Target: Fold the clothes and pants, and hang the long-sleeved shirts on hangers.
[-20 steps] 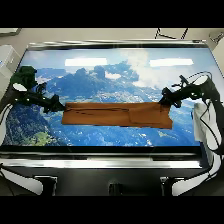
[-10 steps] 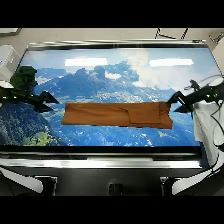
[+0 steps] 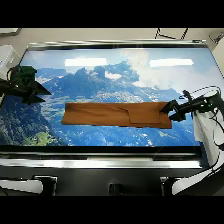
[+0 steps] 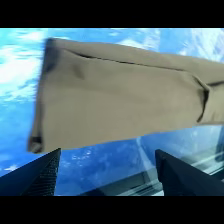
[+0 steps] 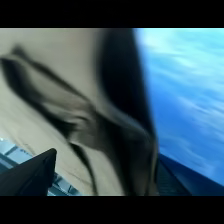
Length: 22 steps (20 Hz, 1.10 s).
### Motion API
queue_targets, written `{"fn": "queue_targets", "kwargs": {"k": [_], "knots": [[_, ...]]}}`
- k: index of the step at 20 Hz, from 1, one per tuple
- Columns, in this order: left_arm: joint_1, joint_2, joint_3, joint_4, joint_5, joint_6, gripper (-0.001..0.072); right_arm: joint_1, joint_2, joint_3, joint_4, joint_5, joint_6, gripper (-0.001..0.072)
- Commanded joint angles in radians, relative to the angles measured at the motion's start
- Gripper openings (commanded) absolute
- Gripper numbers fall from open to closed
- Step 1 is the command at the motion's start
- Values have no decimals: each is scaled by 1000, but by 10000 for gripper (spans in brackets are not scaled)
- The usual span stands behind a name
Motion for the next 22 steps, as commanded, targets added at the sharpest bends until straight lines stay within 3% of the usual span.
{"fn": "queue_targets", "kwargs": {"k": [1, 2, 3, 4, 6, 7, 9, 10, 14, 17, 19, 22], "knots": [[-77, 38, 1, -4, 0, -8, 673, 60, -7, -14, 12, -31, -46, 656], [-105, 39, 1, -6, 0, -8, 672, 76, -7, -13, 11, -35, -45, 476], [-136, 39, 1, -7, 5, -7, 672, 89, -5, -11, 12, -31, -36, 249], [-168, 37, 1, -7, 20, -6, 671, 96, 1, -8, 21, -19, -24, 105], [-248, 35, -11, -7, 102, -3, 618, 97, 40, -8, 49, 1, -17, 42], [-298, 33, -31, -6, 173, -3, 529, 97, 73, -8, 54, 6, 1, 42], [-417, 18, -85, -7, 344, -3, 176, 97, 149, -8, 58, 12, 42, 42], [-478, 7, -119, -7, 431, -3, 82, 98, 190, -8, 58, 15, 64, 41], [-731, -115, -189, -66, 664, -41, 45, 98, 353, -9, 111, 50, 118, 41], [-861, -240, -184, -323, 795, -40, 41, 98, 451, -8, 146, 84, 147, 41], [-926, -316, -150, -454, 844, -40, 25, 97, 502, -8, 163, 114, 148, 41], [-999, -427, -35, -528, 842, -42, 25, 97, 586, -8, 173, 126, 147, 41]]}}
